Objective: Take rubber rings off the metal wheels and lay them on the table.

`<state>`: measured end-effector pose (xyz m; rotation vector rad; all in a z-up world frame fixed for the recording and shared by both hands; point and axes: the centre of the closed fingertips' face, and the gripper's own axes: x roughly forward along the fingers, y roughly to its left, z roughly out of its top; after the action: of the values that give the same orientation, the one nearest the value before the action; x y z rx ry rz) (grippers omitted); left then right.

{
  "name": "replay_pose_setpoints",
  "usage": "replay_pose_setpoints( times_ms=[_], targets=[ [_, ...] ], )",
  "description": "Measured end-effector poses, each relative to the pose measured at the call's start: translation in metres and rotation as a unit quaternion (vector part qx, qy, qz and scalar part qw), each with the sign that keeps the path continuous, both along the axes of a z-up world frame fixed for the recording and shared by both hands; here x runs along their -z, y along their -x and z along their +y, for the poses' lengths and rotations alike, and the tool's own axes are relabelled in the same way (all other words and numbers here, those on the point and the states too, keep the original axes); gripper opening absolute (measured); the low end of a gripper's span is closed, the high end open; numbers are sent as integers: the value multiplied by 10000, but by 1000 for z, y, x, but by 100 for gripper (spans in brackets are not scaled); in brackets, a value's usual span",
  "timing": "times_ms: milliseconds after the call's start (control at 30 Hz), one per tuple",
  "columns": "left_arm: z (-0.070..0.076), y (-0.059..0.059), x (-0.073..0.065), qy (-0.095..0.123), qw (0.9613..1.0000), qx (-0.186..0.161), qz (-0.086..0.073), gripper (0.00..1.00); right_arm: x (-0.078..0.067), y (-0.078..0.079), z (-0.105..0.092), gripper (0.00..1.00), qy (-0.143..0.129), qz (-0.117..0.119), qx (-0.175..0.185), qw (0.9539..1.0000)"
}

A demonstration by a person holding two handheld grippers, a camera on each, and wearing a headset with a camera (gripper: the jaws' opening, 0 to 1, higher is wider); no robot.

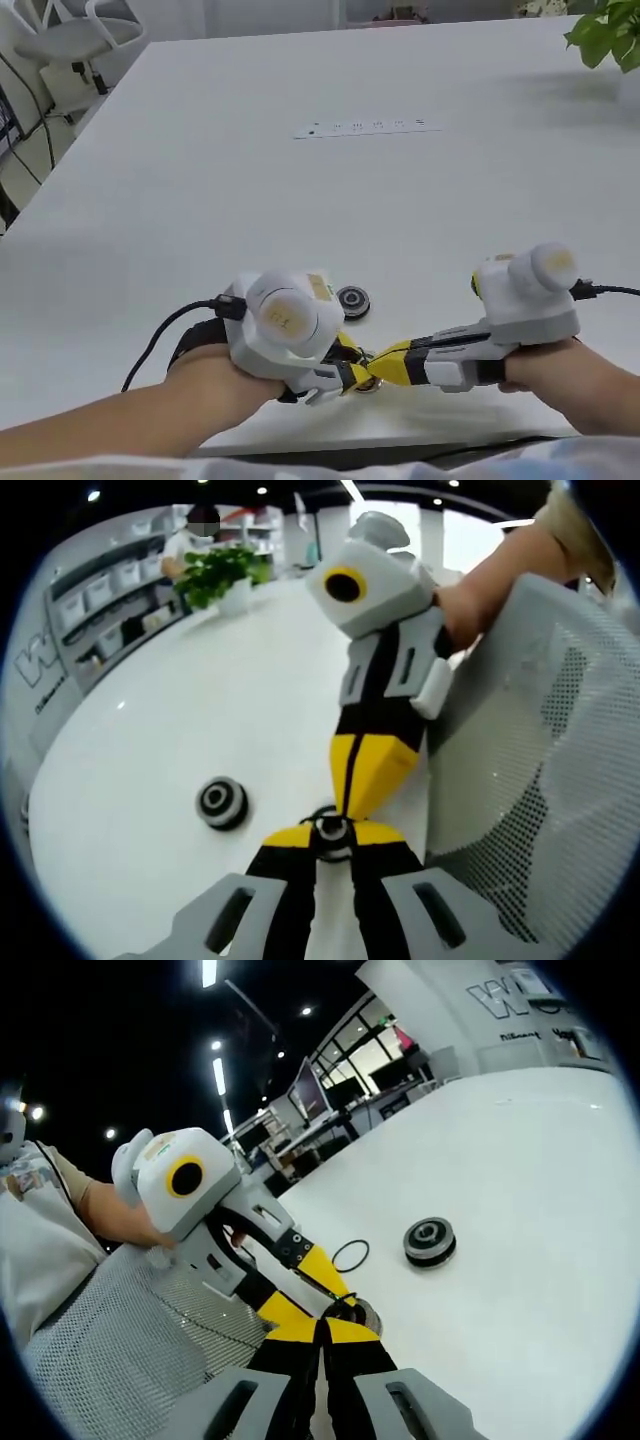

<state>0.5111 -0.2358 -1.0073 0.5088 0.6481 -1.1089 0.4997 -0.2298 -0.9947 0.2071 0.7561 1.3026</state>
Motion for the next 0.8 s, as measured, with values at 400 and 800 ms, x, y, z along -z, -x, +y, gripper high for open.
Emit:
replay_pose_setpoints(
  times_ms=[400,800],
  targets=[
    [-1,0,0,40,10000,44,-46,13,6,-5,-6,0,105,2,140,9998],
    [-6,4,-6,74,9997,208,-63,15,7,-7,-8,0,148,-26,196,9997]
  ],
)
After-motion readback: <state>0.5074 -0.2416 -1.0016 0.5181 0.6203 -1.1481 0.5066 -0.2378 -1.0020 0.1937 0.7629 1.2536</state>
